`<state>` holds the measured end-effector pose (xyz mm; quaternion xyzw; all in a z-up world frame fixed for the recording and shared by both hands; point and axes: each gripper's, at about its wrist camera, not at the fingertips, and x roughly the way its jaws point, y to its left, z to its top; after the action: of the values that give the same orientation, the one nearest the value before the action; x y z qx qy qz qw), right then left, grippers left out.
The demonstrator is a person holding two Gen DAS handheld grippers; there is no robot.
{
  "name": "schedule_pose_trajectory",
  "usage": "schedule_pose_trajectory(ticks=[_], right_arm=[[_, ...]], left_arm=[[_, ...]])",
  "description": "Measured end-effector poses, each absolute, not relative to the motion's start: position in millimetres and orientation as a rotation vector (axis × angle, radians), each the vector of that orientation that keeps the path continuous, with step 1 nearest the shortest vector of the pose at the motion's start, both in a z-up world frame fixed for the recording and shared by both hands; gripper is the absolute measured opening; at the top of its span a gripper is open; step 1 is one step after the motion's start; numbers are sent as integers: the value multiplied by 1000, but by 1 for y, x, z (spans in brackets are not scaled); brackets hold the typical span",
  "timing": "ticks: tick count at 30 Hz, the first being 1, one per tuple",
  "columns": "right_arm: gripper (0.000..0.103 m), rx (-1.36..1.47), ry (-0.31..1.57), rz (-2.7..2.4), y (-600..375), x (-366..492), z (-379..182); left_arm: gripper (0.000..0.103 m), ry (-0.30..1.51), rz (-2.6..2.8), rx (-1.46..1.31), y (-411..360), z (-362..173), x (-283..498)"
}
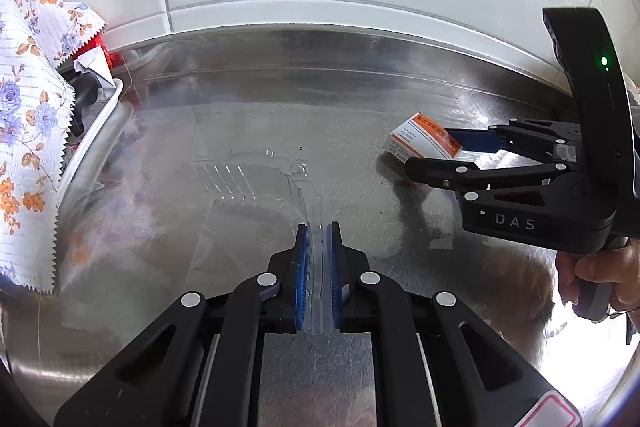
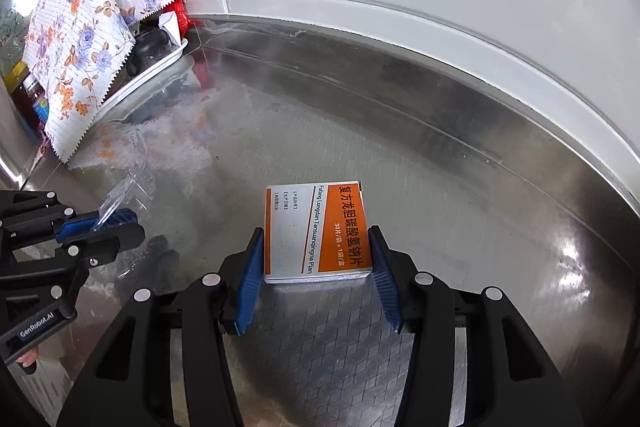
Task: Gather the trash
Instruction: 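Carry the tray and box down over the yellow bin and open both tools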
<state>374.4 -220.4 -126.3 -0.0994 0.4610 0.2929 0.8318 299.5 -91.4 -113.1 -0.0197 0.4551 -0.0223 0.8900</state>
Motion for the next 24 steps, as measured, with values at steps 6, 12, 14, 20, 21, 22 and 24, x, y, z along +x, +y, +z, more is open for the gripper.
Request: schedule_pose_trajectory(ticks=[6, 12, 14, 20, 21, 22, 24], right_arm=[[52, -185, 975, 608, -225, 359, -123], [52, -151, 968, 591, -231, 335, -114], [52, -148, 963, 589, -231, 325, -110], [52, -126, 954, 570, -234, 288, -97], [52, -120, 951, 563, -236, 280, -94], [52, -114, 949, 559, -236, 273, -91], [52, -109, 944, 543, -238, 256, -86]], left_arm=[[11, 948, -52, -17, -87, -108, 289], [10, 945, -84, 3, -85, -102, 272], [10, 944, -95, 9, -84, -100, 266], [10, 934, -137, 28, -83, -91, 239], [10, 930, -150, 32, -83, -89, 232], [10, 928, -160, 36, -84, -87, 228], [10, 924, -182, 53, -85, -83, 213]])
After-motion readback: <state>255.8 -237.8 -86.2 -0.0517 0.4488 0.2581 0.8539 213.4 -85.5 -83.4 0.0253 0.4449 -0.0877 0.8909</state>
